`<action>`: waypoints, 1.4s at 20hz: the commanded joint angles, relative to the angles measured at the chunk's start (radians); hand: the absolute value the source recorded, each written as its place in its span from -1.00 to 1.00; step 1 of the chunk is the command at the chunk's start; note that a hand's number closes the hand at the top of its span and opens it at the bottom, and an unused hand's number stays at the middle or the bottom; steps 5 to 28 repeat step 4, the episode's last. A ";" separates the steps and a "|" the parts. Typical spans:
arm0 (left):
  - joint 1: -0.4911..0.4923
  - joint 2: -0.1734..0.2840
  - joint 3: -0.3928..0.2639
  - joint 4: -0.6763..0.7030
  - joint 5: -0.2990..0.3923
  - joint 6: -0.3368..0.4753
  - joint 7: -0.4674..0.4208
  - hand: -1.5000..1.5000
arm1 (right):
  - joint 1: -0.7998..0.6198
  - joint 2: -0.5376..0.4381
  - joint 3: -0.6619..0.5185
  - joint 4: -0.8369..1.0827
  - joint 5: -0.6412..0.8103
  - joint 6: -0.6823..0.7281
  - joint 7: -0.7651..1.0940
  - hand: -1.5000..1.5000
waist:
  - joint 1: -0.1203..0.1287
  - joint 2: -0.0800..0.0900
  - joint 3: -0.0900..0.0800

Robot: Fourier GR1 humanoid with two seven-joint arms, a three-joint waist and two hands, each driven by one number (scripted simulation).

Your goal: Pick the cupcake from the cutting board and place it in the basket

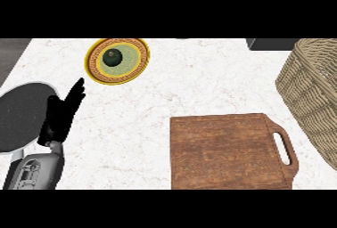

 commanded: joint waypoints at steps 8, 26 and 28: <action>-0.026 0.012 0.018 0.025 0.022 -0.022 0.001 0.00 | 0.132 -0.226 -0.137 0.258 -0.079 0.132 -0.167 -1.00 | -0.004 0.002 0.002; -0.026 0.012 0.018 0.025 0.022 -0.022 0.001 0.00 | 0.132 -0.226 -0.137 0.258 -0.079 0.132 -0.167 -1.00 | -0.004 0.002 0.002; -0.026 0.012 0.018 0.025 0.022 -0.022 0.001 0.00 | 0.132 -0.226 -0.137 0.258 -0.079 0.132 -0.167 -1.00 | -0.004 0.002 0.002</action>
